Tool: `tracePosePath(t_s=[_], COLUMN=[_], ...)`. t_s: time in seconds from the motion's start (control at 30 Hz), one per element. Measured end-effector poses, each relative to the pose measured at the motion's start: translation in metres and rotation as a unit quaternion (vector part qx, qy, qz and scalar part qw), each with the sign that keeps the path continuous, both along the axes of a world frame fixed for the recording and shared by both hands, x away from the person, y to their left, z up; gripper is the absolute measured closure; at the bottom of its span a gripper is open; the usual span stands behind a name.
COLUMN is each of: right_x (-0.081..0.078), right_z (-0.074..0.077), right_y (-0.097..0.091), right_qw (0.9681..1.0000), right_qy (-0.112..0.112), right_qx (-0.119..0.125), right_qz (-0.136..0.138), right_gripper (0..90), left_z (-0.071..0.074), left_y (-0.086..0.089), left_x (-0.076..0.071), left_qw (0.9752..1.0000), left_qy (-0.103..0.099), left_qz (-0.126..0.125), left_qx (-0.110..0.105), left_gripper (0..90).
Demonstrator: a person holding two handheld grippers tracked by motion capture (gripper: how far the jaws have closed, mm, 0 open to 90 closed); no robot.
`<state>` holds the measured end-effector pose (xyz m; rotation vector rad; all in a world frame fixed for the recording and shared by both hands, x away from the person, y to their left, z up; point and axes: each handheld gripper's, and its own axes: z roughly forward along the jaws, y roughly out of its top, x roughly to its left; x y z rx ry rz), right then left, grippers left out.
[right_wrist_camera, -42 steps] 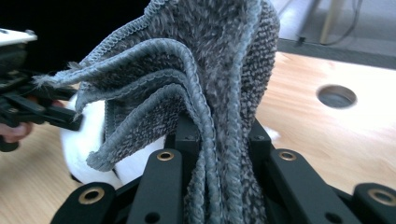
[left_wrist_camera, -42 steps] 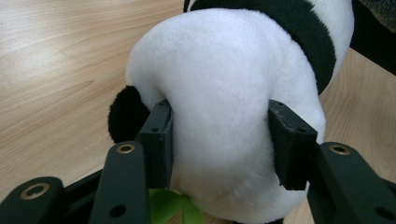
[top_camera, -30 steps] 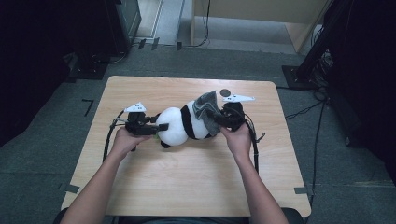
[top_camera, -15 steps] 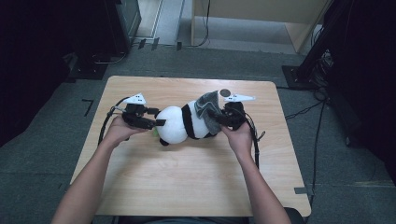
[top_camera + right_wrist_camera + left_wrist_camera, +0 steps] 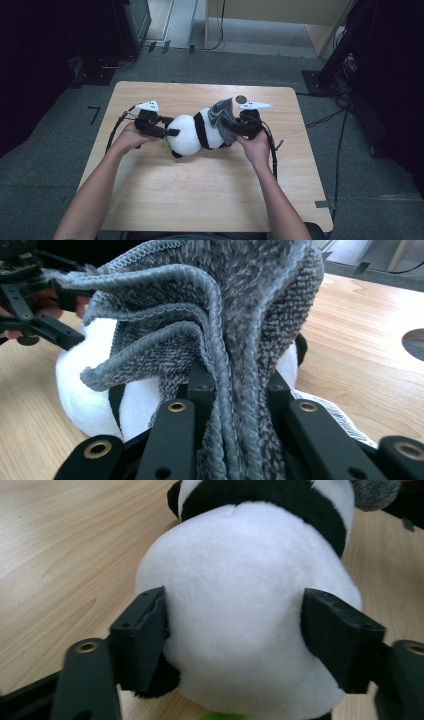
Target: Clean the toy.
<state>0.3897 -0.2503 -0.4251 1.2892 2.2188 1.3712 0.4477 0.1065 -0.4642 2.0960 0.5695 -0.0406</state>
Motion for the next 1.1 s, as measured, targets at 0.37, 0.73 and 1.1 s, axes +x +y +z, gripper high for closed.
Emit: tracePosePath(t_s=[0.37, 0.73, 1.1], right_x=[-0.002, -0.003, -0.005], right_z=[-0.002, -0.004, -0.002], right_y=[0.002, 0.006, 0.009], right_qw=[0.9999, 0.9995, 0.9995], right_qy=[0.002, -0.004, -0.024], right_qx=[0.0, -0.001, -0.01], right_qz=[0.015, 0.03, 0.015], right_gripper=[75.1, 75.2, 75.1], left_z=[-0.022, -0.035, -0.021], left_y=[0.0, -0.014, -0.013], left_x=[-0.009, -0.014, -0.028], left_qw=[0.9992, 0.999, 0.9998], left_qy=[-0.023, 0.014, 0.011], left_qz=[0.006, -0.028, -0.016], left_qx=[-0.032, -0.033, -0.008], left_gripper=[12.0, 0.0, 34.1])
